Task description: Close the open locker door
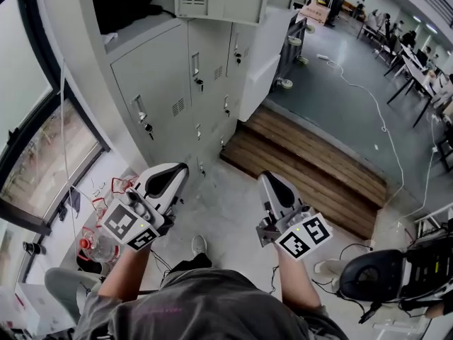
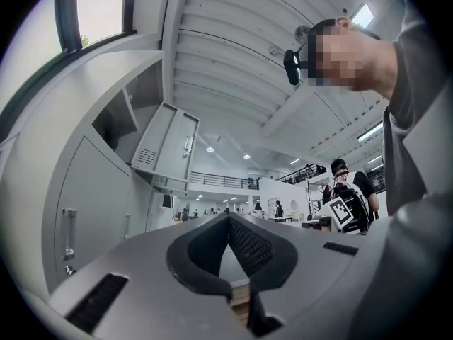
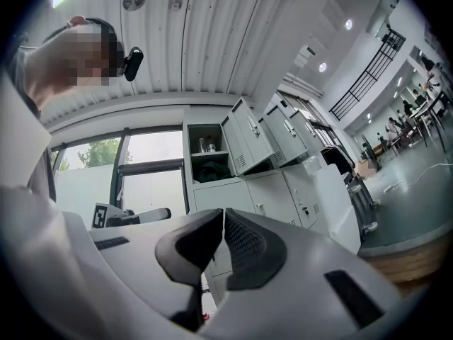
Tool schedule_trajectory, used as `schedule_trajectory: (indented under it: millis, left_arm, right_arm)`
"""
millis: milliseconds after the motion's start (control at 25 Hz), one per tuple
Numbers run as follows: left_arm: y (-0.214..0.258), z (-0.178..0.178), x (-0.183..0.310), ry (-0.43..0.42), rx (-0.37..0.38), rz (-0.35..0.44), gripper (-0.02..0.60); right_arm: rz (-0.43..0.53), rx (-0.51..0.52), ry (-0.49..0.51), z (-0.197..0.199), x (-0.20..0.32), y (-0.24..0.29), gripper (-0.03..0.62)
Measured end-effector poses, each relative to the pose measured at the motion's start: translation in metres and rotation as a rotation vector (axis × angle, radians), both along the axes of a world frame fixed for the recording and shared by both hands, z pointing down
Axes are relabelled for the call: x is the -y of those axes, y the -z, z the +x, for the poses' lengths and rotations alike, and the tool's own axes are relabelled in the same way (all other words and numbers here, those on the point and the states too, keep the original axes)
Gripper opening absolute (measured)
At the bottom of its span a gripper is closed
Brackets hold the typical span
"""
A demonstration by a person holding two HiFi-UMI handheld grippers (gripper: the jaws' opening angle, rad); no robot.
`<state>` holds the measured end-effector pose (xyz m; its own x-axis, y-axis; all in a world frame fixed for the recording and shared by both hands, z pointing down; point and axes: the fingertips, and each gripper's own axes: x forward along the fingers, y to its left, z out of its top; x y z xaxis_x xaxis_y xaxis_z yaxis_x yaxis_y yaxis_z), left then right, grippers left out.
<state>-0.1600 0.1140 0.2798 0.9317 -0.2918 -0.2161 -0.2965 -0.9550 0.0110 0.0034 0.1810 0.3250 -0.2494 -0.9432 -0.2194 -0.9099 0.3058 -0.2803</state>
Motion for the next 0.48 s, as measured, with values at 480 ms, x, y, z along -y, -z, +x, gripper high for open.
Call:
schedule_trajectory:
  millis: [480]
  left_arm:
    - [0.019,0.017,0.092,-0.077,-0.030,0.037,0.015]
  right_arm:
    - [0.013,-0.019,-0.079,0.017,0.094,0.011,0.025]
